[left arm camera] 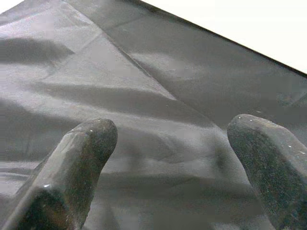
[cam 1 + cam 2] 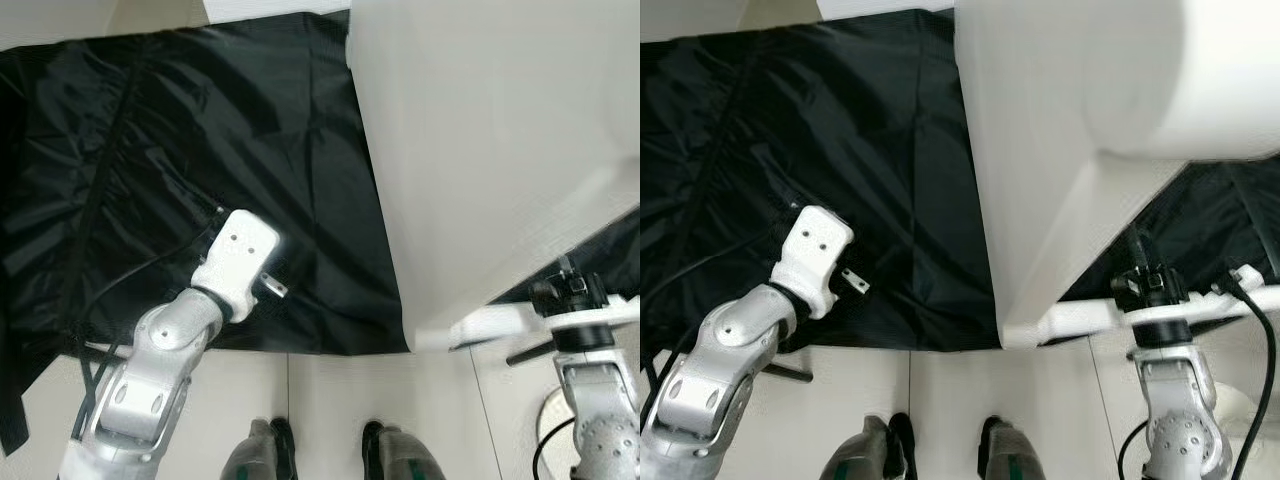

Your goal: Building children table

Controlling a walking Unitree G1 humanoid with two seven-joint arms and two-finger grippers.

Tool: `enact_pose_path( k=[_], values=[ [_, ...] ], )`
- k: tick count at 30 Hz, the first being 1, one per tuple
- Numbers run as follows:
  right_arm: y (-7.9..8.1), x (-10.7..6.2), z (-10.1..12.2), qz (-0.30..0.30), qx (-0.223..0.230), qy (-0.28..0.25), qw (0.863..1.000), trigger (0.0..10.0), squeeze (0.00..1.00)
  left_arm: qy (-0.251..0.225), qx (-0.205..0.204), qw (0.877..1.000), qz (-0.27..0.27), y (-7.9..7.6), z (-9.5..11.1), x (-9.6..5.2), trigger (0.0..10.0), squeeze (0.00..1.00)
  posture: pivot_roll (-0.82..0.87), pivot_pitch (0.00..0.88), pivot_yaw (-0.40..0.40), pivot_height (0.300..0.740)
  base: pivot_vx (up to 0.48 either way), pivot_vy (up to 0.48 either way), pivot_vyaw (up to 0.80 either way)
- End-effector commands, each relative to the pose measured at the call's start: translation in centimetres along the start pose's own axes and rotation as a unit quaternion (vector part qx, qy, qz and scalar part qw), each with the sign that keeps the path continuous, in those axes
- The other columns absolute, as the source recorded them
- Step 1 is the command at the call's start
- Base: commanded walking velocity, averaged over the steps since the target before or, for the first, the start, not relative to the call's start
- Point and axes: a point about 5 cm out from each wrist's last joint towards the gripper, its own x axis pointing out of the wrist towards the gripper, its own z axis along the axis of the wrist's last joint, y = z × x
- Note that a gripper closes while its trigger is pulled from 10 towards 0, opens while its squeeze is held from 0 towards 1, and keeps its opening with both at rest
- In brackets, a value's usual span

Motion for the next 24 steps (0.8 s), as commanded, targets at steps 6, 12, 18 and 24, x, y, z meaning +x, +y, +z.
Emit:
enact_pose_path(
  k=[6,12,18,24],
  values=[
    [0.2,2.4,-2.2,-0.023,-0.064,0.045,0.997,10.0,0.0,0.003,0.007,0.995,0.102,2.8,0.3,0.2,10.0,0.0,-0.07,0.156,0.027,0.74,0.0,0.0,0.0],
    [0.6,4.5,-3.0,-0.071,-0.147,0.057,0.985,10.0,0.0,-0.009,-0.071,0.984,0.164,3.9,0.7,1.2,10.0,0.0,-0.07,0.131,0.015,0.74,0.0,0.0,0.0],
    [0.2,6.0,-4.1,-0.118,-0.232,0.083,0.962,10.0,0.0,0.009,-0.115,0.972,0.203,4.3,0.2,2.4,10.0,0.0,-0.08,0.109,-0.003,0.74,0.0,0.0,0.0],
    [0.8,6.6,-5.2,-0.089,-0.301,0.084,0.946,10.0,0.0,0.024,-0.113,0.969,0.218,4.5,-0.2,3.6,10.0,0.0,-0.09,0.107,-0.006,0.74,0.0,0.0,0.0]
  ],
)
